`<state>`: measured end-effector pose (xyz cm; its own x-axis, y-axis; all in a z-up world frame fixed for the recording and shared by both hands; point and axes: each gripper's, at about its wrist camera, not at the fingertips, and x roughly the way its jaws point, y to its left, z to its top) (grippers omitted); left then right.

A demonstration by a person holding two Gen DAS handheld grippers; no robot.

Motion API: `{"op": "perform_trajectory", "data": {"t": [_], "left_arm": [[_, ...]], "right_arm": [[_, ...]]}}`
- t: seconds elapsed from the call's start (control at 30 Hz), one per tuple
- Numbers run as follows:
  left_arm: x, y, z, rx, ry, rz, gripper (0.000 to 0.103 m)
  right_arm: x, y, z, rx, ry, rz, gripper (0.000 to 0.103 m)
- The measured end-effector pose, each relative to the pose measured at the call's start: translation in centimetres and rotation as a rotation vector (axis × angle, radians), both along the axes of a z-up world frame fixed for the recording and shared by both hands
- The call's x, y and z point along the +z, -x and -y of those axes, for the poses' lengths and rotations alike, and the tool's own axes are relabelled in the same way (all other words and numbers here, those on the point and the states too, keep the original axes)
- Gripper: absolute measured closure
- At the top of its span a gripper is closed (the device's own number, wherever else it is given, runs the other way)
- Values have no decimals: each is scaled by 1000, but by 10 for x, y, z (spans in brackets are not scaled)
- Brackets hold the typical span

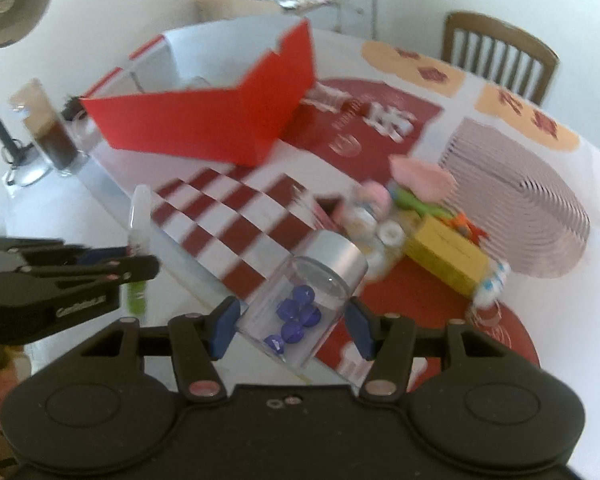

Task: Organize rigid objects
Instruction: 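Carry the glue stick into the box with the left tool while the right tool places the blue-piece jar there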

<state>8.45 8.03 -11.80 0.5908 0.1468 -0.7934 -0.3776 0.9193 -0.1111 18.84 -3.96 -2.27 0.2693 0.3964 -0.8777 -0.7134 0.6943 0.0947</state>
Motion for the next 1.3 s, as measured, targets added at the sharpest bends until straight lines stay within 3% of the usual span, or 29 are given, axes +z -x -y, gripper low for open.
{"op": "perform_trajectory", "data": {"t": [0.23, 0.3, 0.6, 0.87, 1.1, 1.3], "left_arm": [[35, -6, -39, -4, 16, 76, 86], [47, -9, -53, -11, 55, 93, 86], [106, -36, -98, -71, 6, 186, 86], [125, -77, -152, -31, -4, 212, 86], [118, -118, -192, 9, -117, 159, 86], [90, -147, -226, 44, -160, 27, 86]], "right_arm": [[26, -7, -36, 38, -36, 46, 46], [32, -13, -46, 36, -49, 57, 46], [60, -42, -94, 52, -88, 122, 46], [61, -64, -146, 73, -89, 150, 46], [38, -84, -198, 87, -47, 152, 46], [5, -95, -230, 88, 7, 114, 46]]}}
